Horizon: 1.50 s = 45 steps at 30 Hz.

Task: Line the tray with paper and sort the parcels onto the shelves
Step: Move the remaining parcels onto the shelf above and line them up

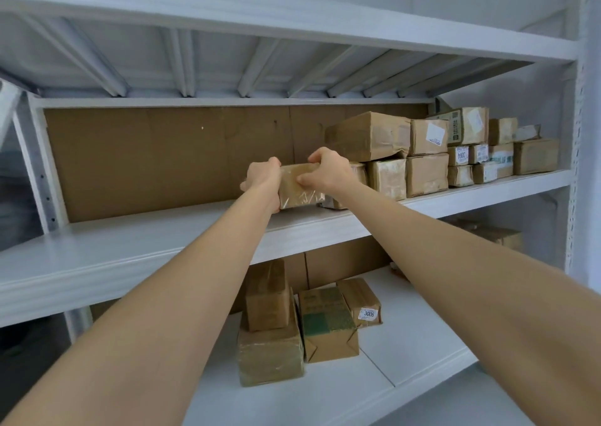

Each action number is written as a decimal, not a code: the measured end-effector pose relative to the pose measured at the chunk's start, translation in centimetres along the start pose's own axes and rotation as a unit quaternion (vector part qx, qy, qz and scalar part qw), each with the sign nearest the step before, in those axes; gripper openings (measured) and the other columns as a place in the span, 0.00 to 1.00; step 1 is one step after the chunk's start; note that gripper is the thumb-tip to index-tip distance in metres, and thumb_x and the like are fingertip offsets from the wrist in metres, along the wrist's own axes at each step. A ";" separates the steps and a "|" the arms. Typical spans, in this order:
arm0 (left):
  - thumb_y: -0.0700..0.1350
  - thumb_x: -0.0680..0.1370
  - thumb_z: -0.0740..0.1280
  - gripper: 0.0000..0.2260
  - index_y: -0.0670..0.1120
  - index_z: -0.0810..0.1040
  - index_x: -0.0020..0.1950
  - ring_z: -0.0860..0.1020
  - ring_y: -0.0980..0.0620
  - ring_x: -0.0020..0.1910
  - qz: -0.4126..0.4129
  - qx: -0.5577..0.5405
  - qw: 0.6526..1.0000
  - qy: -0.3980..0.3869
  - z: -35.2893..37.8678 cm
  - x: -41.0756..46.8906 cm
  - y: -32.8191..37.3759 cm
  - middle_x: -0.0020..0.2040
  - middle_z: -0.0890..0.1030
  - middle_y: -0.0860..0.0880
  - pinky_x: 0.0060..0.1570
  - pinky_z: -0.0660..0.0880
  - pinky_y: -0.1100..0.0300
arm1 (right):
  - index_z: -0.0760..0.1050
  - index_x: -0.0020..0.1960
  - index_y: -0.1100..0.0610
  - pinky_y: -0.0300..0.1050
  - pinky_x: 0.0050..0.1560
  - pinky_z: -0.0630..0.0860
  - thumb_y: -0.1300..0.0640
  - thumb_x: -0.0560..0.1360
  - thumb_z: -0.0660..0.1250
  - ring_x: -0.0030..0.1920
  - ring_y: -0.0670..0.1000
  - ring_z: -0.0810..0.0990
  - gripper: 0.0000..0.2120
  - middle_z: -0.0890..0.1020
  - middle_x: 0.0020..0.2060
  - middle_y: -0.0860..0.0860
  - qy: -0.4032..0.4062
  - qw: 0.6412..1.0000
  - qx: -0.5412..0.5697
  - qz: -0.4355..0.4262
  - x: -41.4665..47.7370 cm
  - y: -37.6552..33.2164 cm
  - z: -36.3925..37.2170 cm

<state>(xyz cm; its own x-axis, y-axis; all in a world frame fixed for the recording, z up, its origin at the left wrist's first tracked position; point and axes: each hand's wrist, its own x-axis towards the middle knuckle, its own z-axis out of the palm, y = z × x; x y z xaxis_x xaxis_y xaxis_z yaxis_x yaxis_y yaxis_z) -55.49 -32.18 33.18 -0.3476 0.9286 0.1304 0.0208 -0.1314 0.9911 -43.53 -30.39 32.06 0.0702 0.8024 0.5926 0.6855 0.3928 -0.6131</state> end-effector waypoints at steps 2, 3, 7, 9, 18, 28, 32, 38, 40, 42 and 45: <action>0.47 0.77 0.59 0.17 0.44 0.72 0.65 0.73 0.41 0.61 0.023 0.020 1.000 -0.002 0.7 -1.1 -0.6 0.64 0.74 0.41 0.60 0.73 0.45 | 0.69 0.66 0.54 0.40 0.42 0.75 0.54 0.72 0.74 0.48 0.49 0.76 0.25 0.76 0.51 0.49 0.008 1.000 -0.013 0.005 -0.9 0.8 -0.4; 0.46 0.78 0.60 0.17 0.43 0.73 0.65 0.74 0.42 0.60 0.032 0.030 0.999 -0.004 1.0 -1.6 -0.9 0.63 0.75 0.41 0.60 0.73 0.47 | 0.68 0.66 0.54 0.42 0.45 0.77 0.55 0.72 0.73 0.49 0.49 0.76 0.25 0.76 0.52 0.50 0.009 1.000 -0.016 0.015 -1.3 1.3 -0.6; 0.45 0.77 0.61 0.15 0.42 0.74 0.62 0.76 0.44 0.55 0.038 0.057 0.997 -0.023 2.1 -2.9 -1.7 0.58 0.77 0.42 0.54 0.75 0.51 | 0.64 0.66 0.56 0.50 0.49 0.81 0.57 0.74 0.70 0.47 0.52 0.79 0.24 0.77 0.53 0.53 0.011 0.997 0.004 0.075 -2.6 3.2 -1.6; 0.45 0.77 0.61 0.12 0.42 0.74 0.58 0.76 0.45 0.52 0.033 0.060 0.997 -0.028 2.4 -3.2 -1.9 0.54 0.77 0.43 0.52 0.75 0.52 | 0.64 0.68 0.58 0.49 0.49 0.80 0.56 0.75 0.68 0.48 0.52 0.78 0.25 0.76 0.55 0.54 -0.001 0.996 0.009 0.093 -3.1 3.8 -2.1; 0.45 0.80 0.56 0.14 0.42 0.71 0.64 0.71 0.47 0.47 0.030 0.077 0.996 -0.038 2.9 -3.4 -1.7 0.50 0.73 0.45 0.45 0.70 0.56 | 0.68 0.65 0.61 0.44 0.44 0.73 0.60 0.74 0.70 0.49 0.51 0.74 0.22 0.75 0.53 0.54 -0.061 0.993 0.035 0.093 -4.5 4.2 -2.3; 0.44 0.81 0.55 0.15 0.42 0.70 0.66 0.72 0.45 0.51 0.023 0.082 0.995 -0.042 3.0 -2.5 -1.6 0.53 0.73 0.45 0.57 0.72 0.52 | 0.65 0.67 0.60 0.44 0.45 0.72 0.60 0.74 0.70 0.51 0.51 0.72 0.24 0.71 0.50 0.51 -0.070 0.993 0.048 0.085 -4.2 4.2 -1.6; 0.44 0.81 0.56 0.16 0.42 0.69 0.67 0.71 0.45 0.52 0.039 0.096 0.994 -0.036 2.9 -2.8 -1.5 0.54 0.72 0.45 0.52 0.70 0.54 | 0.67 0.64 0.59 0.46 0.49 0.76 0.59 0.74 0.70 0.50 0.51 0.74 0.22 0.73 0.48 0.51 -0.063 0.994 0.043 0.078 -4.1 4.1 -1.3; 0.46 0.80 0.58 0.19 0.43 0.66 0.70 0.72 0.44 0.60 0.072 0.109 0.991 0.001 2.7 -3.5 -1.6 0.67 0.70 0.42 0.57 0.71 0.52 | 0.65 0.66 0.58 0.48 0.53 0.78 0.59 0.73 0.70 0.52 0.52 0.74 0.25 0.74 0.52 0.52 -0.054 0.994 0.050 0.082 -4.5 3.8 -1.2; 0.46 0.80 0.60 0.21 0.45 0.64 0.73 0.70 0.44 0.64 0.126 0.139 0.981 0.046 2.4 -4.2 -1.8 0.69 0.67 0.43 0.58 0.70 0.53 | 0.64 0.68 0.58 0.49 0.54 0.77 0.57 0.73 0.70 0.53 0.52 0.74 0.27 0.74 0.55 0.53 -0.039 0.995 0.040 0.087 -5.0 3.9 -1.3; 0.44 0.80 0.60 0.17 0.47 0.69 0.69 0.72 0.47 0.61 0.238 0.167 0.950 0.111 2.2 -5.2 -2.6 0.65 0.70 0.45 0.53 0.71 0.59 | 0.64 0.67 0.57 0.52 0.58 0.76 0.55 0.73 0.69 0.56 0.54 0.73 0.25 0.73 0.58 0.55 -0.006 0.995 0.025 0.097 -5.6 4.2 -1.3; 0.40 0.80 0.59 0.09 0.45 0.75 0.57 0.76 0.50 0.52 0.384 0.144 0.910 0.061 2.3 -6.9 -4.8 0.53 0.77 0.48 0.47 0.74 0.60 | 0.66 0.63 0.55 0.55 0.60 0.75 0.52 0.74 0.69 0.58 0.57 0.73 0.21 0.71 0.61 0.56 0.055 0.992 0.025 0.111 -6.9 5.0 -1.0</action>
<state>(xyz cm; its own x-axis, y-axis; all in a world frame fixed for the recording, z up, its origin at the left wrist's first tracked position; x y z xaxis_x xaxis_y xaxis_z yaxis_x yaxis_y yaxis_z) -51.04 -37.20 27.55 -0.2279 0.5535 0.8011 0.5405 -0.6124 0.5769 -39.86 -34.42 25.40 0.2961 0.8189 0.4916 0.6080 0.2353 -0.7582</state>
